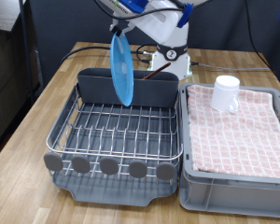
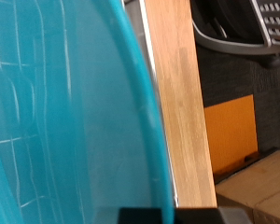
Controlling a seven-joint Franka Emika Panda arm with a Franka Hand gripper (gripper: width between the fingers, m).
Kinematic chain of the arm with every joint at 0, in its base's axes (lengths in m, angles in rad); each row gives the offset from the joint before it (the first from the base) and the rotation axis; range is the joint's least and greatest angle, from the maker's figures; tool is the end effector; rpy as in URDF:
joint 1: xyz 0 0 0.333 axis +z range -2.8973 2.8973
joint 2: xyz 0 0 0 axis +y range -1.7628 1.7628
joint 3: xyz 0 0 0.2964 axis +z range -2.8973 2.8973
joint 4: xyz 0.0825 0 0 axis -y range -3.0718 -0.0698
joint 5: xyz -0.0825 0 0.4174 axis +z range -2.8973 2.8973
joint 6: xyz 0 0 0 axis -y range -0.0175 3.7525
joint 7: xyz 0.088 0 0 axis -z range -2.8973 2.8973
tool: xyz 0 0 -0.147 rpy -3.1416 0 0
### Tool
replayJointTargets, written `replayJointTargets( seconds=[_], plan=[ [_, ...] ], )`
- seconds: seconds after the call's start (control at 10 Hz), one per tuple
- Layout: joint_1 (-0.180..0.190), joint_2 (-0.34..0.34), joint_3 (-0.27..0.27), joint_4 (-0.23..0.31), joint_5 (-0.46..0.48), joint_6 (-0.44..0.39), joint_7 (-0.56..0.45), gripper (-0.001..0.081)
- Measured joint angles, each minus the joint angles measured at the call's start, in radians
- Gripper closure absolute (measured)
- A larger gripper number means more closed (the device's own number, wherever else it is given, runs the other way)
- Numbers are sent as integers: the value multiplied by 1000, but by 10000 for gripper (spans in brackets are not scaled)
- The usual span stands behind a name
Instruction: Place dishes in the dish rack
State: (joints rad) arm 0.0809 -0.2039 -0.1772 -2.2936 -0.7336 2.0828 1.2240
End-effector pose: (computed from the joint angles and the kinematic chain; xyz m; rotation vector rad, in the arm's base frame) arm 0.5145 -0.1065 0.3723 2.3175 -1.1822 0.4271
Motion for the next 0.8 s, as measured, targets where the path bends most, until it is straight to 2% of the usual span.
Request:
replayJointTargets(
  seconds=[0.3, 0.6, 0.8],
  plan=[
    [0, 0, 7, 22, -99, -43, -7, 789],
    [-2, 0, -10, 71, -174, -61, -84, 789],
    [-4, 6, -34, 102, -182, -55, -147, 789]
  ],
)
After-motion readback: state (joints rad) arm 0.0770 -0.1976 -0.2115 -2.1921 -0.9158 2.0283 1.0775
